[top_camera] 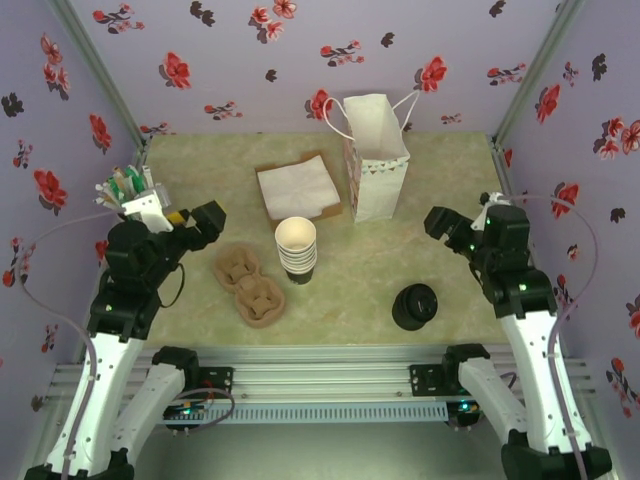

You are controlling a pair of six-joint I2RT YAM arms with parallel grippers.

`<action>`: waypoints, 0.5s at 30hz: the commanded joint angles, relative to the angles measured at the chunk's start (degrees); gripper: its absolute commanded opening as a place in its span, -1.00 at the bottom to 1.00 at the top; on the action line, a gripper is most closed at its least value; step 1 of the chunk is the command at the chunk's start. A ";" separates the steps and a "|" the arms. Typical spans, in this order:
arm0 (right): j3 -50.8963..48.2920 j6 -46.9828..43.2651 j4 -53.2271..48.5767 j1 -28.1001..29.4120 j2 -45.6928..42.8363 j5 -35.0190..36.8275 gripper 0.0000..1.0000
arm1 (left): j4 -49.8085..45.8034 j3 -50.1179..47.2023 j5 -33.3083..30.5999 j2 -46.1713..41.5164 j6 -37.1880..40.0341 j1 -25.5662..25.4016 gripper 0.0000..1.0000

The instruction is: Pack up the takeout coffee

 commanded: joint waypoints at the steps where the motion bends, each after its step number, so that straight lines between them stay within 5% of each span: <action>1: 2.75 3.22 -1.03 1.57 3.48 -8.42 0.73 | -4.97 -0.65 8.71 -0.02 -7.05 -0.14 0.98; 10: 13.62 3.25 -6.53 17.83 16.60 -1.34 0.45 | -0.70 -9.55 24.11 3.66 -16.03 0.25 0.96; 15: 23.90 1.20 -12.24 29.20 27.76 5.17 0.16 | 3.82 -13.52 29.82 3.85 -18.94 0.19 0.58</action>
